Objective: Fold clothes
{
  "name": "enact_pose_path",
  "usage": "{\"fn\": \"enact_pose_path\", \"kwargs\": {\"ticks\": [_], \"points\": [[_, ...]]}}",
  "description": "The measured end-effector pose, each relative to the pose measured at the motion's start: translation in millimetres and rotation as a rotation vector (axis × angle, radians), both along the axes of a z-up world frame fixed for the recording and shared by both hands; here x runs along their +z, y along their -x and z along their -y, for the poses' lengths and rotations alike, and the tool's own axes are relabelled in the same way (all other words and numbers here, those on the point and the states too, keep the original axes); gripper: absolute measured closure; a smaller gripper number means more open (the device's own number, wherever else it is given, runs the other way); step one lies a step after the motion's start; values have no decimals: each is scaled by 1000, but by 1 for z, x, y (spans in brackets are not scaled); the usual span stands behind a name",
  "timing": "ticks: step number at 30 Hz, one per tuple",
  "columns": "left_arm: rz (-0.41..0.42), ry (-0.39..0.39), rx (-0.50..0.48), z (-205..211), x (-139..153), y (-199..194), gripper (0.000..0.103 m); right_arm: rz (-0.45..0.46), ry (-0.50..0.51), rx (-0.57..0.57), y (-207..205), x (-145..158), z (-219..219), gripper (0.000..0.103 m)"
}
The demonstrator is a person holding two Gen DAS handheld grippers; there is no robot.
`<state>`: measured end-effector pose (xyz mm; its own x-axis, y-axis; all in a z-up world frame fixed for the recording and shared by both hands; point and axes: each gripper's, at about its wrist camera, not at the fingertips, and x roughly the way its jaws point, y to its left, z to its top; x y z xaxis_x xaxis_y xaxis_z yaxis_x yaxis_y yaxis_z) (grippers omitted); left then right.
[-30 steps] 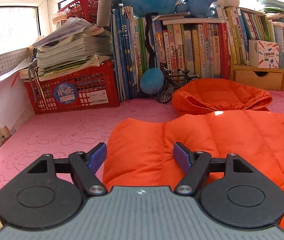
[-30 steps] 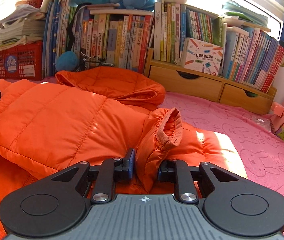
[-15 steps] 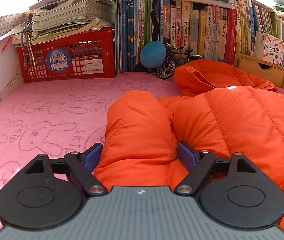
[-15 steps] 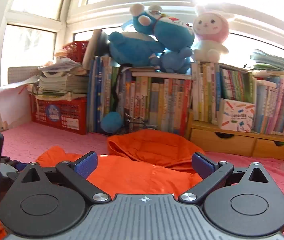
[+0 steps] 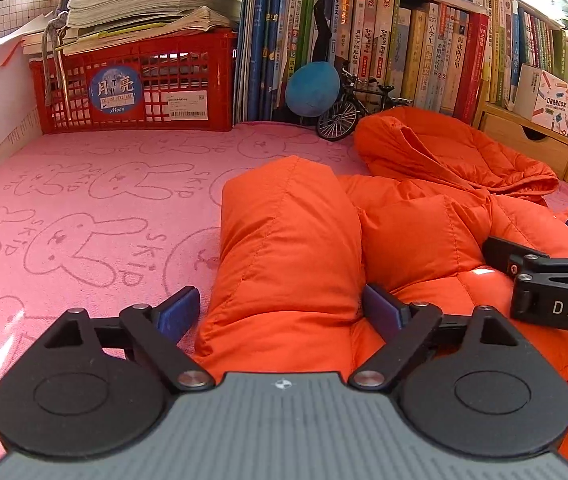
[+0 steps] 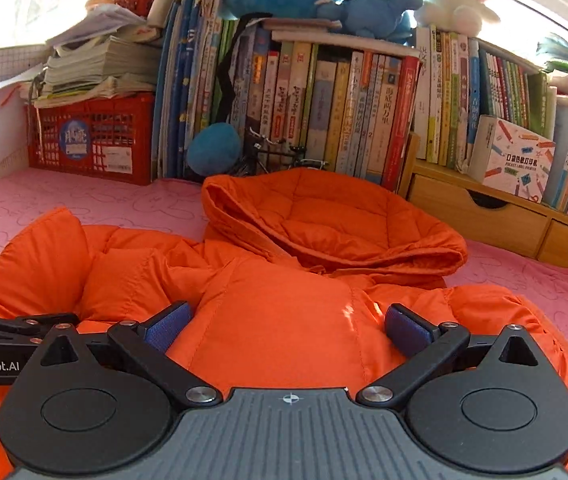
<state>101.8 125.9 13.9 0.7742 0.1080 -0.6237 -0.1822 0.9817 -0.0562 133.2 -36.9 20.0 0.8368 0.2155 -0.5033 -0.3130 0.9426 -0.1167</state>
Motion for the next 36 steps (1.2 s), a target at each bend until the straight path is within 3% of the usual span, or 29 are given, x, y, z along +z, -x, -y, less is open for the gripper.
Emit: {"fn": "enact_pose_path", "kwargs": {"ticks": [8, 13, 16, 21, 25, 29, 32, 33, 36], "points": [[-6, -1, 1, -1, 0, -1, 10, 84, 170, -17, 17, -2, 13, 0], [-9, -3, 3, -1, 0, -2, 10, 98, 148, -110, 21, 6, 49, 0], [-9, -1, 2, -1, 0, -2, 9, 111, 187, -214, 20, 2, 75, 0], [-12, -3, -1, 0, -1, -2, 7, -7, 47, -248, 6, -9, 113, 0], [-7, 10, 2, -1, -2, -2, 7, -69, 45, -227, -3, -15, 111, 0], [4, 0, 43, -1, 5, 4, 9, -71, -12, -227, 2, -12, 119, 0], [54, -4, 59, -2, 20, 18, 9, -21, -174, -245, 19, 0, 146, 0], [79, 0, 62, -3, 26, 22, 9, 1, -234, -265, 28, 5, 159, 0], [140, -6, 80, -7, 41, 26, 9, 43, -255, -389, 43, 17, 182, 0]]}}
